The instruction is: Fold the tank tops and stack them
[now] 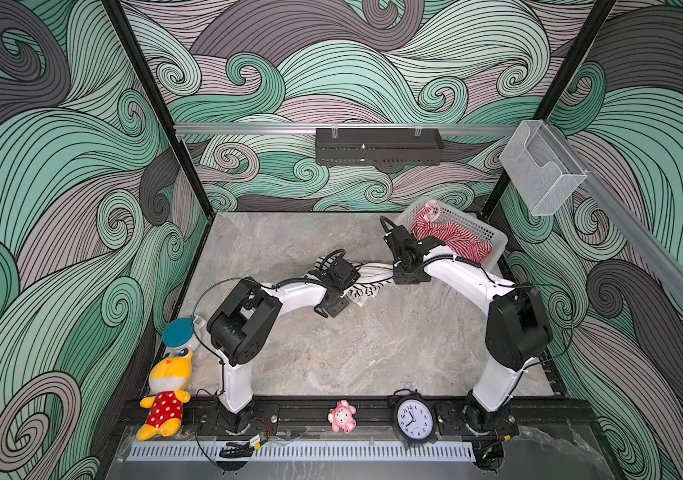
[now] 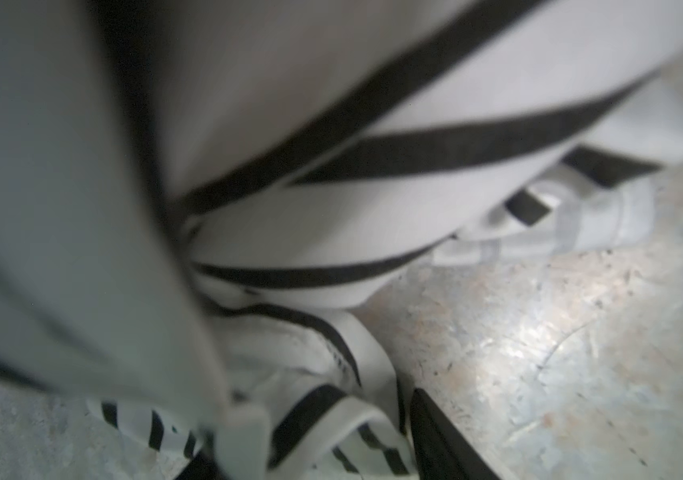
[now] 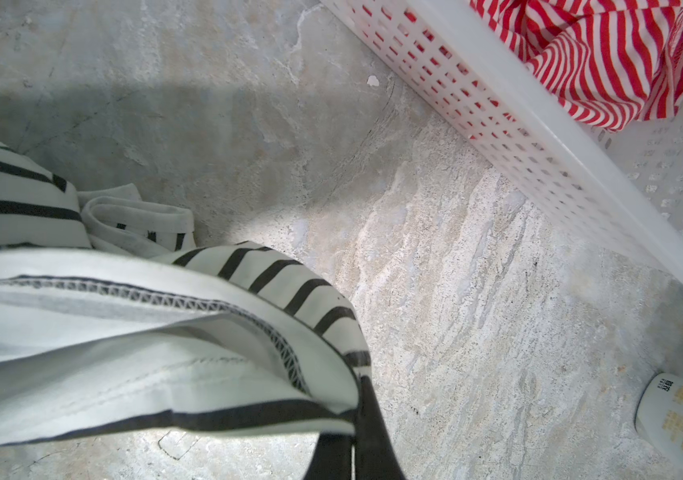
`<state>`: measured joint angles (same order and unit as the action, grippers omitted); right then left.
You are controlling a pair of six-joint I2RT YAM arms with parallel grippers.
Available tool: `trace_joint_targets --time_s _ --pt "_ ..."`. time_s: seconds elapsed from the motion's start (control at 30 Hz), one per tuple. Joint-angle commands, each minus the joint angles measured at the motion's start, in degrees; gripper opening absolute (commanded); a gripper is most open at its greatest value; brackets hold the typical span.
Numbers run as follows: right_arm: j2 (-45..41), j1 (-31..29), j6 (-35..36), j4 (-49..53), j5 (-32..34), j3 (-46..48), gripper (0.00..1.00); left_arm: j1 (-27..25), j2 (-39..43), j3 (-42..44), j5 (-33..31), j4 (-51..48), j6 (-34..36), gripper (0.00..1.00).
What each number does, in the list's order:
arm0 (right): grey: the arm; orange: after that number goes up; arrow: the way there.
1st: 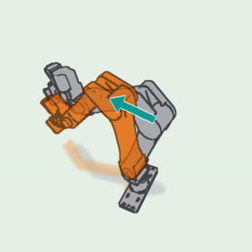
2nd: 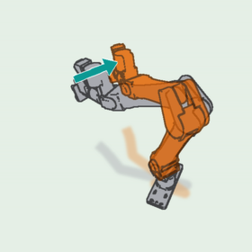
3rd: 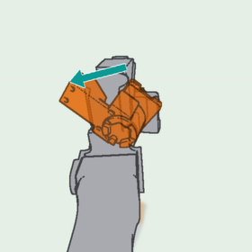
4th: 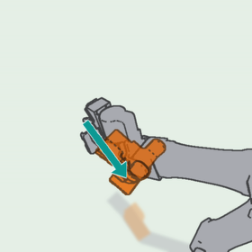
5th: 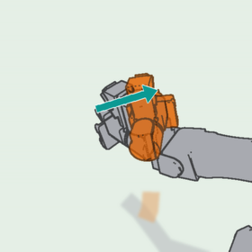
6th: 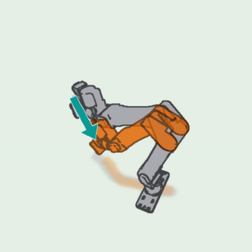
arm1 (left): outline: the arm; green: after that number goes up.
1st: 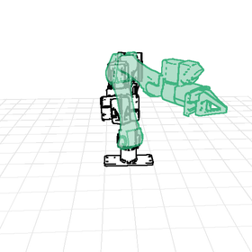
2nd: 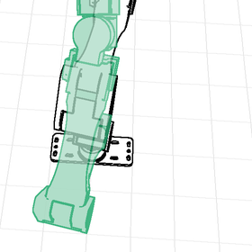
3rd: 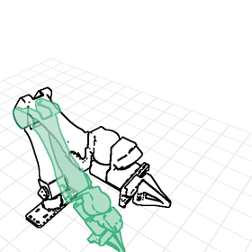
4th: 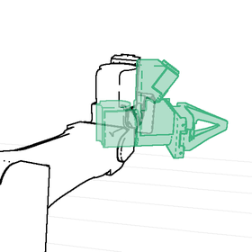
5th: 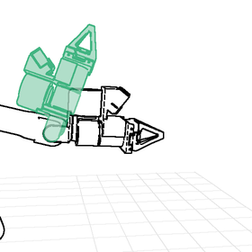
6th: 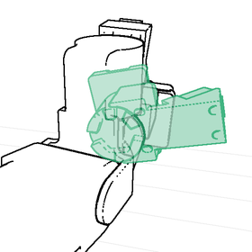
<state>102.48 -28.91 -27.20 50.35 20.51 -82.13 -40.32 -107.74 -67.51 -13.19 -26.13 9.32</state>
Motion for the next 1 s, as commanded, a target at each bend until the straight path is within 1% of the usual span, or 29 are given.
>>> trace_joint_targets --time_s 0.0,0.13,0.23,0.3,0.4,0.5,0.6,0.73,0.77,0.8,0.87,0.97 --pt "-1.38 0.27 -0.47 0.35 -0.2 -0.75 0.0 -0.73 0.79 -1.85 -1.46 -5.65 -2.74 0.6" --pt "-1.75 0.26 -0.44 0.4 -0.21 -0.67 0.0 -0.73 2.77 -0.93 -2.06 -6.98 -3.7 0.6" --pt "-1.92 0.25 -0.47 0.31 -0.3 -0.75 0.0 -0.73 2.27 -0.86 -1.49 -6.89 -3.49 0.6" --pt "-1.92 0.28 -0.63 0.31 -0.43 -0.84 0.0 -0.74 0.63 -1.62 -1.49 -6.8 -3.02 0.55" --pt "-2.31 0.21 -0.73 0.26 -0.65 -0.68 0.0 -0.73 -1.65 -3.2 -0.64 -6.83 -2.06 0.39" --pt "-2.91 0.17 -0.73 0.35 -0.51 -0.17 0.0 -0.73 -2.51 -3.98 0.1 -6.13 -1.9 0.31" --pt "-3.8 0.17 -0.8 0.28 -0.45 0.45 0.0 -0.73 -2.72 -4.38 1.41 -5.92 -2.03 0.31" --pt "-3.99 -0.39 -0.79 0.34 -0.52 0.74 0.0 -0.66 -4.11 -4.83 0.71 -5.6 -1.28 0.31" --pt "-3.99 -0.64 -0.82 0.41 -0.27 0.66 0.0 -0.64 -4.22 -4.74 0.98 -5.6 -0.73 0.24" --pt "-4.04 -0.94 -0.79 0.37 -0.21 0.61 0.0 -0.56 -4.21 -4.61 1.38 -5.68 0.16 0.01" --pt "-4.06 -1.24 -0.67 0.3 0.25 0.24 0.0 -0.26 -3.1 -4.29 1.67 -6.21 1.76 0.0" --pt "-4.83 -1.78 -0.05 1.13 1.69 -1.01 0.0 1.04 2.88 -1.48 -0.96 -4.7 4.83 0.0"
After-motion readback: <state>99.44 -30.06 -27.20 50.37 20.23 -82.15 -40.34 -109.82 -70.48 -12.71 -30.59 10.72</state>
